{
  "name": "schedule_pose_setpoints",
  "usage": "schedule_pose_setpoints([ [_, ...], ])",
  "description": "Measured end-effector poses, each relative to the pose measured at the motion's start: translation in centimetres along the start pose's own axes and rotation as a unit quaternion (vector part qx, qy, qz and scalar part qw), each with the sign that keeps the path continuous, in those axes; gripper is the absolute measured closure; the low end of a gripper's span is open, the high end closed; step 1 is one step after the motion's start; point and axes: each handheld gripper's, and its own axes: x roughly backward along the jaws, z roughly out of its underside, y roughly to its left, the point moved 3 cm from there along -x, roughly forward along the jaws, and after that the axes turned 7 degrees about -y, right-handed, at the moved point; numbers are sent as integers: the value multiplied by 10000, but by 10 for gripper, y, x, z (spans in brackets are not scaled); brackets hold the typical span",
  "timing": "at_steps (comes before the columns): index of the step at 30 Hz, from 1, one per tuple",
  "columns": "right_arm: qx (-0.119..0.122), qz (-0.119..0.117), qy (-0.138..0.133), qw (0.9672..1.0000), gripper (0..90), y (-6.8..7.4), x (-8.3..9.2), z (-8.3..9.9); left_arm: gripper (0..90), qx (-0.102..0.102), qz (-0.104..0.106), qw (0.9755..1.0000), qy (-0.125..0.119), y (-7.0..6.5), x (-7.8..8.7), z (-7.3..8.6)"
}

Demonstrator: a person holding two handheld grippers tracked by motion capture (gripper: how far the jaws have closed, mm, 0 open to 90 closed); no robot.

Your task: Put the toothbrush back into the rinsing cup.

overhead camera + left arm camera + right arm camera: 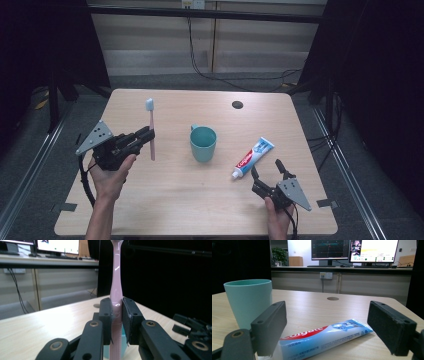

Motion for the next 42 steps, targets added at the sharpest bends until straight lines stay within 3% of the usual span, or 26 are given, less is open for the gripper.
schedule_pose_setpoints([
  [3, -1, -1, 0, 10000, 152, 0, 0, 0, 788, -22, -38, 10000, -89, 1, -2, -1],
  [6, 0, 0, 0, 10000, 152, 0, 0, 0, 787, 90, -17, 9999, -138, 2, -5, -2],
  [20, 0, -4, -15, 10000, 152, 0, 0, 0, 787, 16, -4, 9997, -236, -3, -23, -12],
  [31, 3, -7, -12, 10000, 152, 0, 0, 0, 787, 89, 160, 9996, -229, -12, -39, -16],
  [42, -4, -13, -18, 10000, 152, 0, 0, 0, 787, -8, 326, 9993, -189, -24, -62, -20],
])
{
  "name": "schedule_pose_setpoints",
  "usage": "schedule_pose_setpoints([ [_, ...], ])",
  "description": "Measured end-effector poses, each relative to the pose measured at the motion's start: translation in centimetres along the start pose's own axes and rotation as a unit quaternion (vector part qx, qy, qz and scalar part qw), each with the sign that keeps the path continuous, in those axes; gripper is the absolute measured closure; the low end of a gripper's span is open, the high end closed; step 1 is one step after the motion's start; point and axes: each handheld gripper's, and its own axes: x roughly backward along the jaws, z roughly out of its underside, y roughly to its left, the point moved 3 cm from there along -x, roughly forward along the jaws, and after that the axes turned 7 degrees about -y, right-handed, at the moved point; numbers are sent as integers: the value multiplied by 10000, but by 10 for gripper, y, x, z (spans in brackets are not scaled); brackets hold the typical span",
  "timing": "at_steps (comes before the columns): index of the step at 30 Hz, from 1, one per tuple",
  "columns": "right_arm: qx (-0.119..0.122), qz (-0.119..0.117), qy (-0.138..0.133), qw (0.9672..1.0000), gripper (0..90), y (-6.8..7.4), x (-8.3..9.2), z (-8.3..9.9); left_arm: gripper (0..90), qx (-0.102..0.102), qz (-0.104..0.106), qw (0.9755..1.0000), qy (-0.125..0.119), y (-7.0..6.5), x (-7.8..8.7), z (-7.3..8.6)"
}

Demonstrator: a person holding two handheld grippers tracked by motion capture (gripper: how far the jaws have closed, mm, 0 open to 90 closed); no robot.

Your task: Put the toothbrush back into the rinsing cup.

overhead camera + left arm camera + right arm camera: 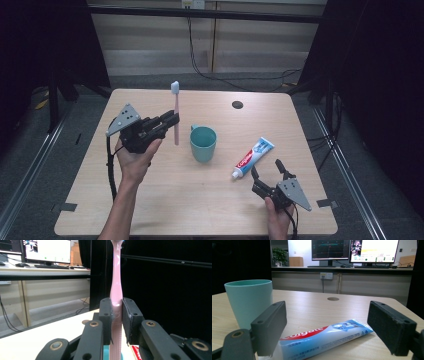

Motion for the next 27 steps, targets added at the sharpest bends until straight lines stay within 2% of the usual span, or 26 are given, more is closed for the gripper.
schedule_pose_setpoints([
  [7, 1, -7, 0, 10000, 153, 0, 0, 0, 787, 3, 50, 10000, -18, -1, -11, -3],
  [10, 2, -11, 2, 10000, 152, 0, 0, 0, 787, -91, 81, 9999, 19, -2, -16, -4],
  [19, -9, -11, -5, 10000, 153, 0, 0, 0, 787, -202, 146, 9996, 134, -9, -33, 3],
  [27, 3, -32, -3, 10000, 156, 0, 0, 0, 787, -122, 145, 9997, 127, -7, -50, 10],
])
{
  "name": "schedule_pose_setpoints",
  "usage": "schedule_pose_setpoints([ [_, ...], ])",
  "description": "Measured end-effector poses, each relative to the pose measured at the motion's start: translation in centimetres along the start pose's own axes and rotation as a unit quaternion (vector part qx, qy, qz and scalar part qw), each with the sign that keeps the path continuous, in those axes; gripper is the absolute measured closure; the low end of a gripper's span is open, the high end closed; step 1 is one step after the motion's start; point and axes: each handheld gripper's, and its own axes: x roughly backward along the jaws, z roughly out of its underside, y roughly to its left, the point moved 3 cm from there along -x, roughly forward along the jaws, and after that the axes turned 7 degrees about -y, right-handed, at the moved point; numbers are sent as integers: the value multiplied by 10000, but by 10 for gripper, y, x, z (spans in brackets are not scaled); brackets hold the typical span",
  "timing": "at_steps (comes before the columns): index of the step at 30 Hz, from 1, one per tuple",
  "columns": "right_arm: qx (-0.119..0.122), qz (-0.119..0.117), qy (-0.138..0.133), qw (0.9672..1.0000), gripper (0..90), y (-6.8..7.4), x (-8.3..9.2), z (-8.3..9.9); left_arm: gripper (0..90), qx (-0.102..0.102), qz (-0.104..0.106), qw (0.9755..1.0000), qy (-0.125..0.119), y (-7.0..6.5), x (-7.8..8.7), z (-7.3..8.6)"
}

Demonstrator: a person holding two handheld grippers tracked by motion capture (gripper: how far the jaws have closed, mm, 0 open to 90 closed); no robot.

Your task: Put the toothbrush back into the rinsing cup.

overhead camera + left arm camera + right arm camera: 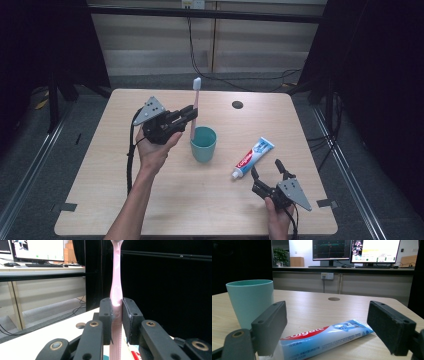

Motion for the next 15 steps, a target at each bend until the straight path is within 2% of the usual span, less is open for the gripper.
schedule_pose_setpoints([
  [5, -5, -4, -14, 10000, 156, 0, 0, 0, 787, -17, -4, 10000, 95, 1, -12, 6],
  [15, -21, -18, -11, 10000, 156, 0, 0, 0, 787, -79, 0, 9998, 166, 1, -23, 15],
])
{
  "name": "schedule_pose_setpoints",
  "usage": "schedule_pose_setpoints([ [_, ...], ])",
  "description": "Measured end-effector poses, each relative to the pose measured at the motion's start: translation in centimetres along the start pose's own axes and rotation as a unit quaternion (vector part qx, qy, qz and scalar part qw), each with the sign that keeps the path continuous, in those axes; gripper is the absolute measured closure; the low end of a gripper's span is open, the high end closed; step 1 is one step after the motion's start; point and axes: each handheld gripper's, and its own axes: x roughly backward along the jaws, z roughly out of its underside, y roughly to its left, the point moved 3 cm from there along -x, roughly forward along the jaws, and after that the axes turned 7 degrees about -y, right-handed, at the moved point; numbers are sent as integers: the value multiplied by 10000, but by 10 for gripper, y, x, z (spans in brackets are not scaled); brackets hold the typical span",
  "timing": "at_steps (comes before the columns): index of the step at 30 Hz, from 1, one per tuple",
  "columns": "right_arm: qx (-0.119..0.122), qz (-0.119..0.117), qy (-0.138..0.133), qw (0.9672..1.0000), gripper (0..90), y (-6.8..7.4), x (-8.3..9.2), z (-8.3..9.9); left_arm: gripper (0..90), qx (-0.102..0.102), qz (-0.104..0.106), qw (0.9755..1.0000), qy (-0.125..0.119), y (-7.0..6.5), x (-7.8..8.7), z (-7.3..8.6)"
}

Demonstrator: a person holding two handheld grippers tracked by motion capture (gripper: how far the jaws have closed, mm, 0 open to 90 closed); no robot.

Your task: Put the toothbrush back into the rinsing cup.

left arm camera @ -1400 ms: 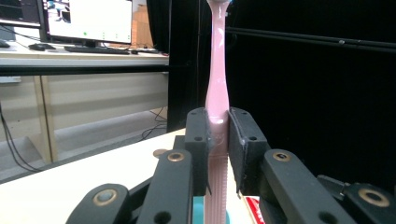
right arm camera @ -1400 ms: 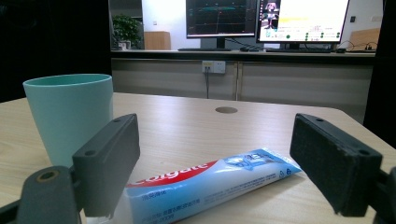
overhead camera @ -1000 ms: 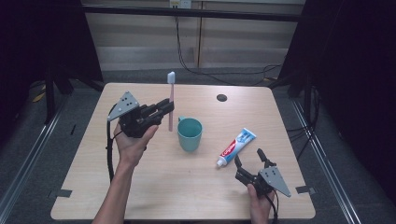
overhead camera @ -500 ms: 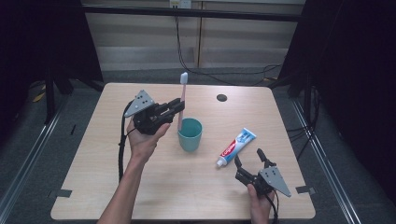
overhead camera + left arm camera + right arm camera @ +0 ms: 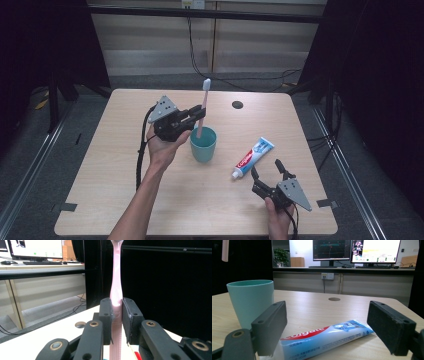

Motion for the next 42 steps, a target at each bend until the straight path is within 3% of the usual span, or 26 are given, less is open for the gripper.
schedule_pose_setpoints([
  [12, 16, -12, 6, 10000, 156, 0, 0, 0, 787, 128, -26, 9999, 18, 9, -8, 20],
  [42, 4, -13, 6, 10000, 156, 0, 0, 0, 786, 356, -95, 9983, 455, 21, -6, 64],
])
